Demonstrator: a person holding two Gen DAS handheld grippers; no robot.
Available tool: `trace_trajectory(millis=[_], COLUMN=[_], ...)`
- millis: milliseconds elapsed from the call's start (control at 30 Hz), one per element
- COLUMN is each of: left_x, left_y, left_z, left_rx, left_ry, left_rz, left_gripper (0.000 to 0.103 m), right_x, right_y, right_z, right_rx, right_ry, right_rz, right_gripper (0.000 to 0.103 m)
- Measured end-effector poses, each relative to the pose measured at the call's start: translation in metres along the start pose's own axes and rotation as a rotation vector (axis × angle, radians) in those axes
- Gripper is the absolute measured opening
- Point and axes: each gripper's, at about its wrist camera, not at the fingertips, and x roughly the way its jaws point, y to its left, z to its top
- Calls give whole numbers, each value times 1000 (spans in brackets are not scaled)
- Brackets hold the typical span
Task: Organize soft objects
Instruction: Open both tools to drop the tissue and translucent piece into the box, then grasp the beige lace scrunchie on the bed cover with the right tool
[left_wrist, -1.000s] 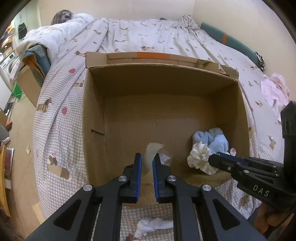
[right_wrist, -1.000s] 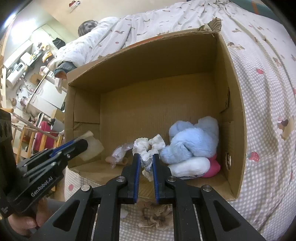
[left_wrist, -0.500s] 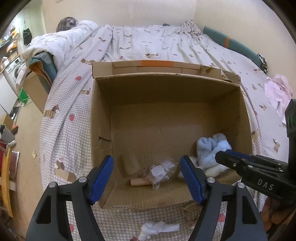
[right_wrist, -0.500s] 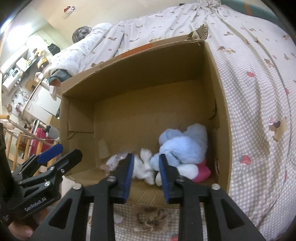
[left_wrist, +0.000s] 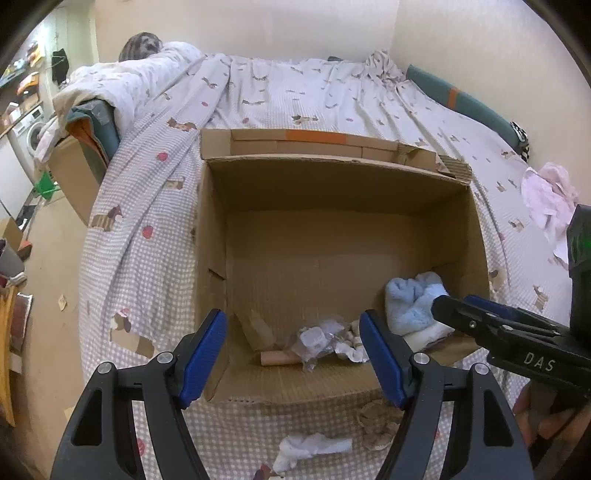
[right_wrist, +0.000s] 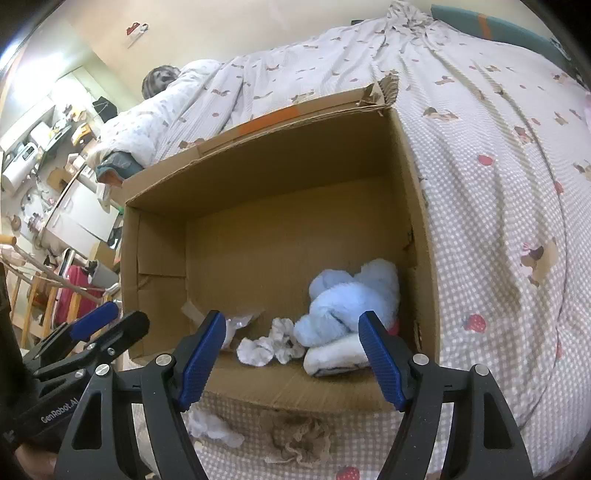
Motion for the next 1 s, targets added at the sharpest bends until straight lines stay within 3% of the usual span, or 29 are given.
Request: trace_trajectory(millis=[300,767,1000], left_x=[-17,-39,-36], left_y=[5,13,21], left_z=[-11,-41,-53], left_rx=[1,-44,-70], left_ry=[-12,0,54], left_rz=[38,32,26], left_gripper=[72,72,72], right_x=[-18,-40,-46], right_y=[5,-1,1], right_z=[-10,-33,-50], right_rx=[-11,10,-3], right_ry=[-14,-19,-3], right_rz=[11,6,19], right_gripper=[79,79,78])
